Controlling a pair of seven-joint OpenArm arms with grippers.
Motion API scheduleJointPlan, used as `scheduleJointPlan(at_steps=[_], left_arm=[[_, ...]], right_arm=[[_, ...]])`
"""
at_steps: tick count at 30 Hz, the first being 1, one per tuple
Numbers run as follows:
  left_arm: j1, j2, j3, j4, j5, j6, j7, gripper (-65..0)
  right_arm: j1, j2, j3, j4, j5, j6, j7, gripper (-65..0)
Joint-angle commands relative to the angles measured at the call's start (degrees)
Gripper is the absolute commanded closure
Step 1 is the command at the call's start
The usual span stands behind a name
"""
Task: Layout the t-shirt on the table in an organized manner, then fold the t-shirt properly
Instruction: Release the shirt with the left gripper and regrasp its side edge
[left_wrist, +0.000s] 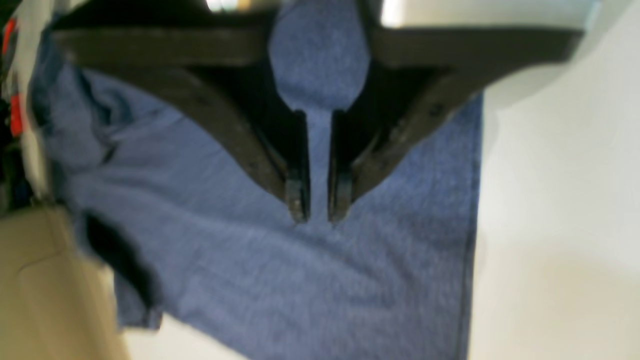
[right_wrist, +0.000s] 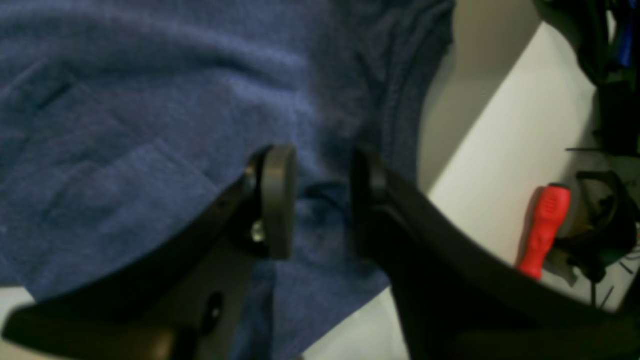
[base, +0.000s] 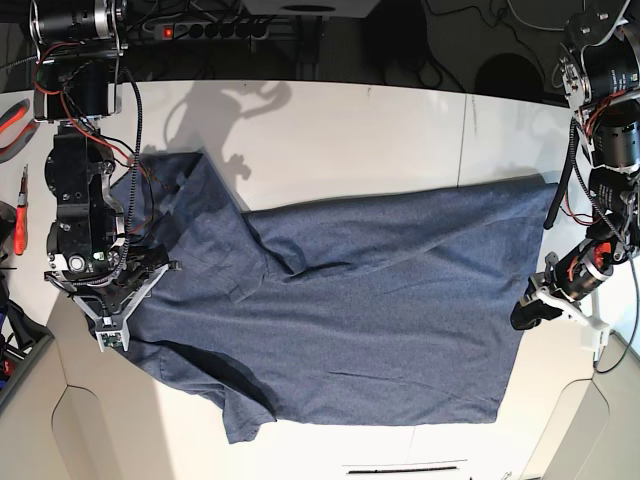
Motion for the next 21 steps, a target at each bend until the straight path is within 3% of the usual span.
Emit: scheduleJointPlan(at_steps=[1, 4, 7, 11, 21], left_arm=[[-1.6, -1.0, -0.3, 1.0, -2.1, -0.9, -1.0, -10.2], [-1.6, -0.9, -0.2, 1.0, -3.2, -0.9, -1.0, -14.0], [-1.6, -1.0, -0.2, 1.0, -2.6, -0.9, -1.0, -20.7], [-1.6, -1.0, -0.2, 1.0, -1.4, -0.9, -1.0, -21.6], [-1.6, -0.9, -0.2, 1.0, -0.3, -0.9, -1.0, -21.6]], right_arm=[[1.2, 0.3, 0.2, 1.0, 0.7, 0.9, 1.0, -19.2], [1.2, 0.3, 0.2, 1.0, 4.2, 3.6, 1.2, -19.2], [1.2, 0.3, 0.2, 1.0, 11.3, 9.1, 0.6, -19.2], [1.2, 0.3, 0.2, 1.0, 18.6, 13.5, -0.2, -19.2], [1.2, 0.3, 3.0, -4.6, 26.2, 16.9, -0.1, -25.5]])
